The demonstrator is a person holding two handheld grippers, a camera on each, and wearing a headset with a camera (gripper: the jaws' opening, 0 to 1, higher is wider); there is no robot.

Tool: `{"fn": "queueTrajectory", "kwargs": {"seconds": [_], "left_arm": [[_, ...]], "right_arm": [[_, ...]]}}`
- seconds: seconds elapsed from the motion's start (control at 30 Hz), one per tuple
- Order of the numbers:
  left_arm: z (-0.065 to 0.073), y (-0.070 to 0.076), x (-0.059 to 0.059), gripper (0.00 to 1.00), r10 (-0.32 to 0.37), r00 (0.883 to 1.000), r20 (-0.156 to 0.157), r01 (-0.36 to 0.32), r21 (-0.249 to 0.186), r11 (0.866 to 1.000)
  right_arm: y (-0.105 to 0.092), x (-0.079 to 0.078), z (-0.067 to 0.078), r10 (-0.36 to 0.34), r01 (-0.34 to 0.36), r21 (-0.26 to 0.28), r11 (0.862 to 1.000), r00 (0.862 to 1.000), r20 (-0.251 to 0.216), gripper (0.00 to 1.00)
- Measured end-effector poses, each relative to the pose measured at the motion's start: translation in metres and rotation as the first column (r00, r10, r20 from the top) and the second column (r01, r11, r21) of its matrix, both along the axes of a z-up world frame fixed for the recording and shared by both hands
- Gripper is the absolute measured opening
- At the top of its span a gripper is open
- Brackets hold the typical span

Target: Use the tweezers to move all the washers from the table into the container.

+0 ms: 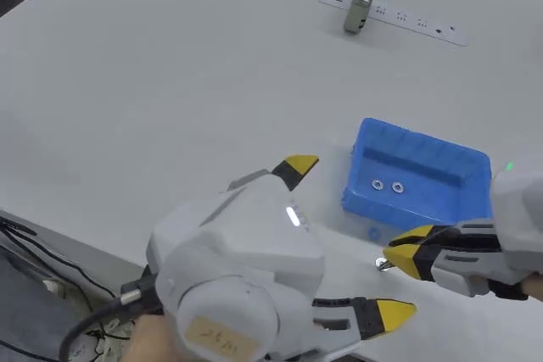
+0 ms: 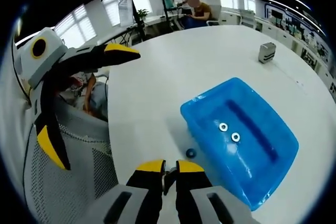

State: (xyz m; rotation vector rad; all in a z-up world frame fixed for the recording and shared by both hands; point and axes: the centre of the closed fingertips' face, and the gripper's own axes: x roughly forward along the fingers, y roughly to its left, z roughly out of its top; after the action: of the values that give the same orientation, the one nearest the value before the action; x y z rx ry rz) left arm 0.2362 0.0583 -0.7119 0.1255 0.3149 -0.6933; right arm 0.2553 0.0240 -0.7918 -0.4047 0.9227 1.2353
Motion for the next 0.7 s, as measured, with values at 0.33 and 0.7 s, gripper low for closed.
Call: {"fn": "queueTrajectory", "kwargs": {"seconds": [0.33,0.7], "left_arm": [[0.0,0.0,0.0,0.92,-0.001,1.0,0.002,0.001,0.002,1.0],[0.0,-0.001,0.0,0.92,-0.006,1.0,0.003,0.006,0.002,1.0]], "right_arm": [[0.004,-0.005,0.0,0.062,-0.06,-0.049,0.997,0.997,0.052,0.04],[0.011,-0.007,-0.003,0.144,-0.133,-0.085,0.987,0.979,0.143,0.04]]}}
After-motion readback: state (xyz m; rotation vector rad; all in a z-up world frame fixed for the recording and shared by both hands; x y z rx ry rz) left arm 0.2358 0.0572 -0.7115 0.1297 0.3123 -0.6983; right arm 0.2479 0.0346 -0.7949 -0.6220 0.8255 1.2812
